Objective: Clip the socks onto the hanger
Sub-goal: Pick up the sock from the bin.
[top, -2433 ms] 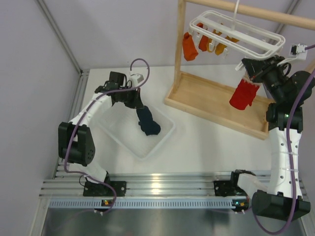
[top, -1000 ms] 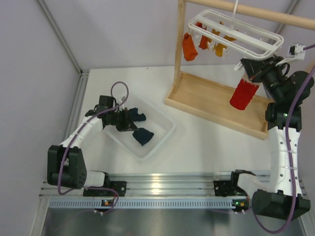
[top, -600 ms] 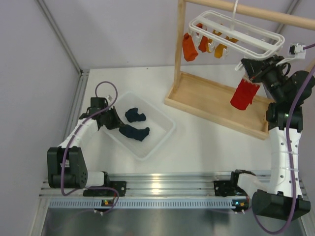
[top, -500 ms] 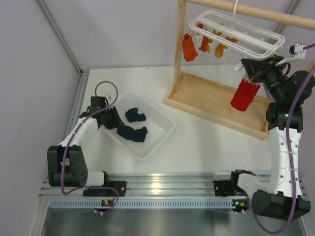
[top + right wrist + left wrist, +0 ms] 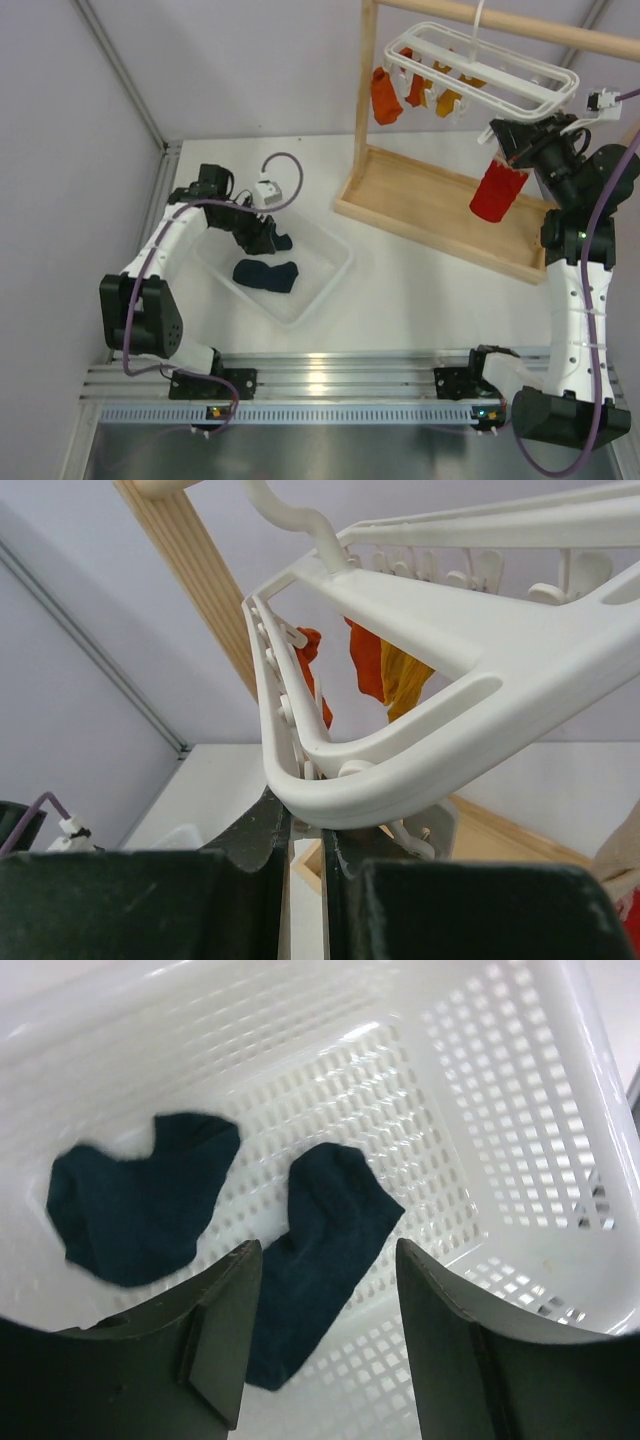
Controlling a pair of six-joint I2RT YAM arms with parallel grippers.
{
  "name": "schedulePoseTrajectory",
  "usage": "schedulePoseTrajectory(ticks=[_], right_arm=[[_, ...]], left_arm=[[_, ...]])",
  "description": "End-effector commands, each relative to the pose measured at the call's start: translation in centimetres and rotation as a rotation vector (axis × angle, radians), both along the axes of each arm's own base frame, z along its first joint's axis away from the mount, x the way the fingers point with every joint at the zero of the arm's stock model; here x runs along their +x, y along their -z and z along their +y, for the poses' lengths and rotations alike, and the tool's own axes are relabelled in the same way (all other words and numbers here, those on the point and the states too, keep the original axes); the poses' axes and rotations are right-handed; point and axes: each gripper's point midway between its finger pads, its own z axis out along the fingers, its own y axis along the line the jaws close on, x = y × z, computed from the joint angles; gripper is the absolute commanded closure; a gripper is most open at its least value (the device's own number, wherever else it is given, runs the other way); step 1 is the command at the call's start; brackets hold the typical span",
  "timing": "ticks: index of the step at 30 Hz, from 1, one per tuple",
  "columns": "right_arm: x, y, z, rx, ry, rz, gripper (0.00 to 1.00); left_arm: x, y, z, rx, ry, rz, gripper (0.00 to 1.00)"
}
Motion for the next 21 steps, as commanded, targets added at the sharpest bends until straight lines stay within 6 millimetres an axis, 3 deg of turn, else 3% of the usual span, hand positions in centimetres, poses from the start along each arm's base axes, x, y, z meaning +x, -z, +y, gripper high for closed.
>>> schedulePoseTrajectory(ticks=[1, 4, 9, 17, 21], right_arm=[[-0.3, 0.9, 0.8, -0.023, -0.041, 0.035, 1.0], [-0.2, 0.6, 0.7, -0.022, -0.037, 0.031, 1.0], [-0.3, 0.5, 0.7, -0.02, -0.032, 0.035, 1.0], [-0.2, 0.7, 0.6, -0.006, -0.031, 0.053, 1.0], [-0.2, 0.8, 0.6, 0.002, -0.029, 0.057, 1.0]], left_arm=[[-4.5, 1.2, -2.7, 0.014, 0.536, -0.096, 0.39], [-5.7, 3.7, -3.0, 0.095, 0.681, -0.106, 0.41], [-5.6, 7.4, -3.3, 0.187, 0.782, -0.207, 0.41], [-2.7, 10.0, -3.9, 0.265, 0.848, -0.303, 0.4], [-2.7, 11.6, -3.8, 0.29, 0.877, -0.303, 0.42]])
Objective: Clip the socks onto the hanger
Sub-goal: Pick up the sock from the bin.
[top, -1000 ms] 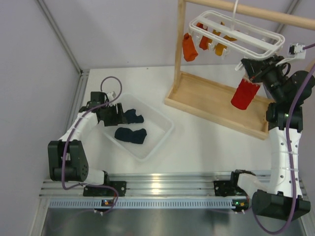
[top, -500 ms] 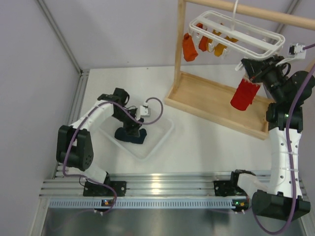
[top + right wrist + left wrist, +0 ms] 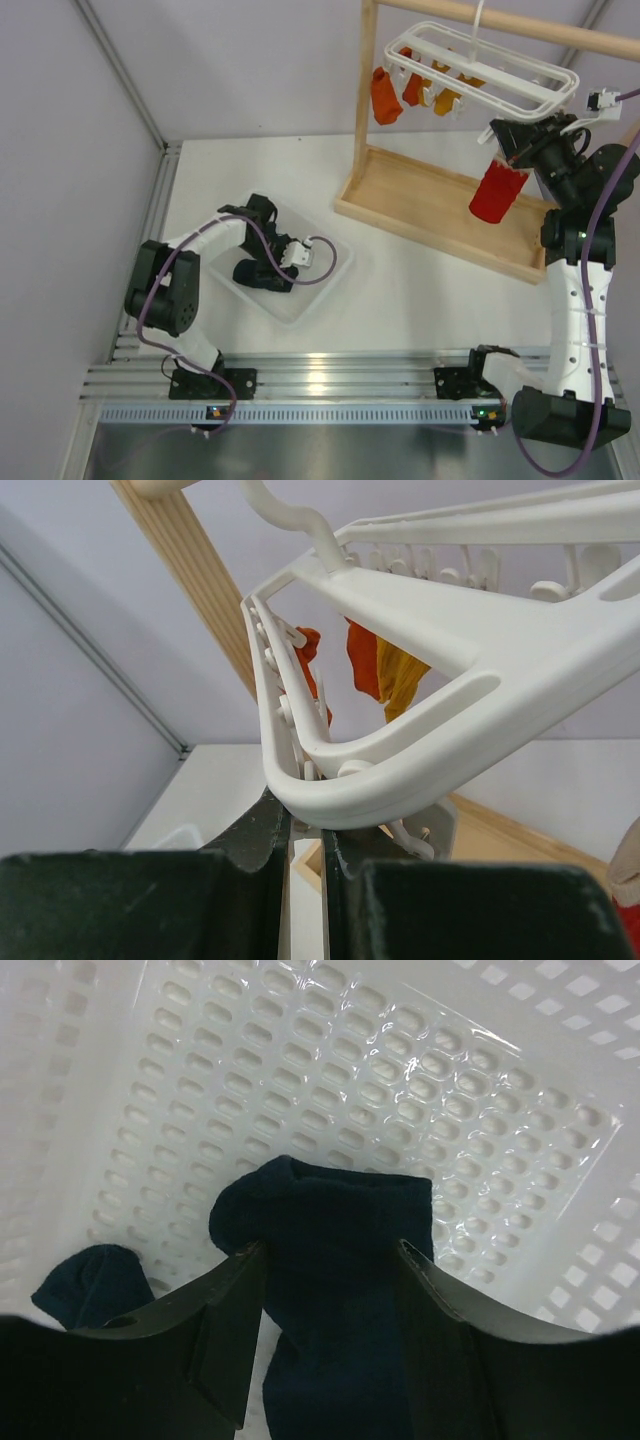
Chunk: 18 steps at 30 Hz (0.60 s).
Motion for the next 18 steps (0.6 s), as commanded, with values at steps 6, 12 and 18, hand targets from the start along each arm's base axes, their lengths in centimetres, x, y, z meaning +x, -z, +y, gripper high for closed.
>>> schedulePoseTrajectory(ticks=[6, 12, 18], right_arm=[[-0.3, 0.5, 0.5, -0.001, -0.022, 0.049, 1.0], [-0.5, 0.4, 0.5, -0.003, -0.014, 0.045, 1.0], [-0.6, 0.2, 0.4, -0.007, -0.012, 0.032, 1.0]], left_arm=[[-0.1, 2.8, -0.9, 0.015, 0.116, -0.047, 0.57], [0.3, 0.9, -2.0, -0.022, 0.087, -0.032, 0.86], [0.8, -5.7, -3.3, -0.105, -0.008, -0.047, 1.0]])
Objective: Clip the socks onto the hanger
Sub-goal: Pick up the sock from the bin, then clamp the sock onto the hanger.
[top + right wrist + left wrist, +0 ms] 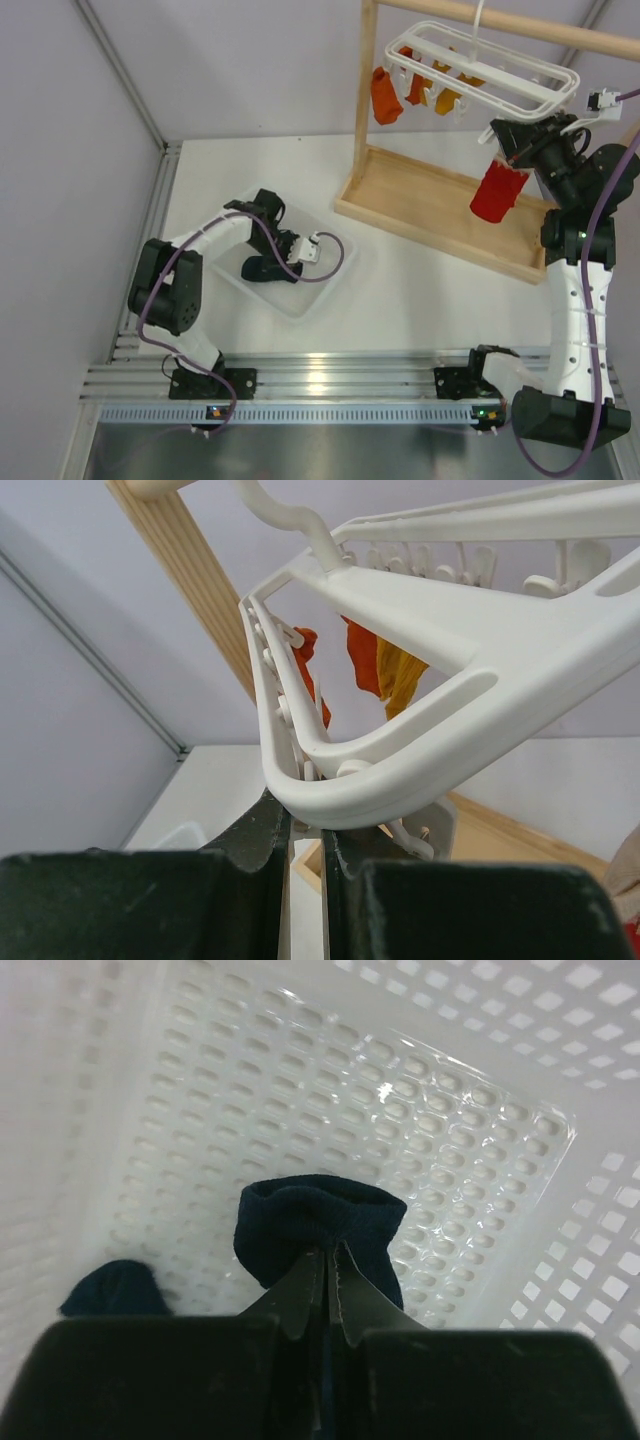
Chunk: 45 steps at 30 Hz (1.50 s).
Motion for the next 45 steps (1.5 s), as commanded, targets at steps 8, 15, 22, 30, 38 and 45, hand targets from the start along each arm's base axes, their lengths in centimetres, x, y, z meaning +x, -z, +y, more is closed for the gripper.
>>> schedulePoseTrajectory(ticks=[8, 15, 22, 30, 38, 45], right_arm=[[-0.5, -0.4, 0.8, 0.023, -0.038, 0.018, 1.0], [-0.3, -0.6, 1.2, 0.08, -0.064, 0.025, 1.0], [-0.5, -1.0, 1.7, 0.128, -0.095, 0.035, 1.0], [-0.6, -0.9, 2.2, 0.107, -0.115, 0.034, 1.0], [-0.7, -1.2, 2.5, 0.111, -0.131, 0.023, 1.0], [-0.7, -1.3, 2.8, 0.108, -0.154, 0.021, 1.0]], left_arm=[[3.5, -17.9, -5.9, -0.371, -0.236, -0.094, 1.0], [7.2, -30.0, -15.6, -0.745, -0.382, -0.228, 1.0], [7.2, -35.7, -24.6, -0.932, -0.411, -0.194, 1.0], [6.9, -38.8, -30.1, -1.061, -0.45, -0.092, 1.0], [6.2, -40.3, -32.3, -1.153, -0.403, -0.133, 1.0], [5.7, -41.5, -33.0, -1.229, -0.391, -0.074, 1.0]])
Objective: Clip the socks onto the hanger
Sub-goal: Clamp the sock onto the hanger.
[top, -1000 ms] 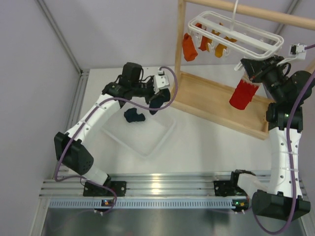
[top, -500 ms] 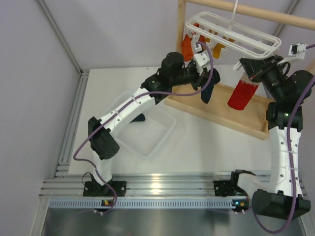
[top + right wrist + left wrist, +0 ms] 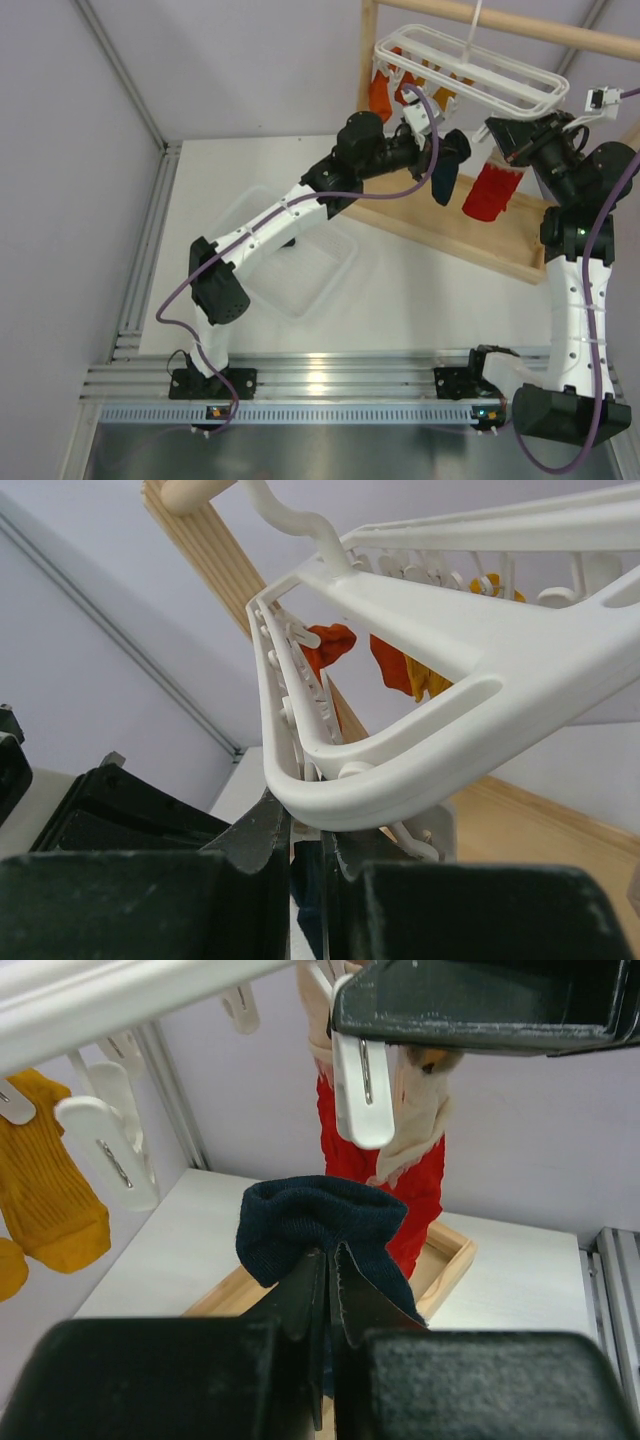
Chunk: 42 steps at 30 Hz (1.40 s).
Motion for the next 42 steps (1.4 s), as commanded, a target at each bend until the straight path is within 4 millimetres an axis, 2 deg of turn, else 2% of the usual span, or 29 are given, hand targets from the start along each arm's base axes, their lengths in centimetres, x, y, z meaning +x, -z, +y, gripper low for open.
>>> schedulePoseTrajectory(ticks=[1, 14, 29, 41, 42], right_arm=[[-0.6, -0.8, 1.7, -0.015, -0.085, -0.019, 1.0], [-0.5, -0.2, 1.8, -0.015, -0.091, -0.008, 1.0], [-0.2, 0.4, 1.6, -0.04, -0.076, 0.004, 1.0], [-0.7, 0.5, 1.8, -0.104, -0.072, -0.012, 1.0], [-0.9, 0.4, 1.9, -0.106, -0.076, -0.013, 0.97]], left_arm=[[-0.3, -4.8, 0.1, -0.146, 0.013, -0.046, 1.0], [-0.8, -5.0, -0.6, -0.155, 0.042, -0.063, 1.0], [-1.9, -6.5, -0.9, -0.202, 0.067, -0.086, 1.0], [-2.0, -7.0, -1.3, -0.223, 0.065, -0.092, 1.0], [-2.0, -6.9, -1.4, -0.223, 0.065, -0.091, 1.0]])
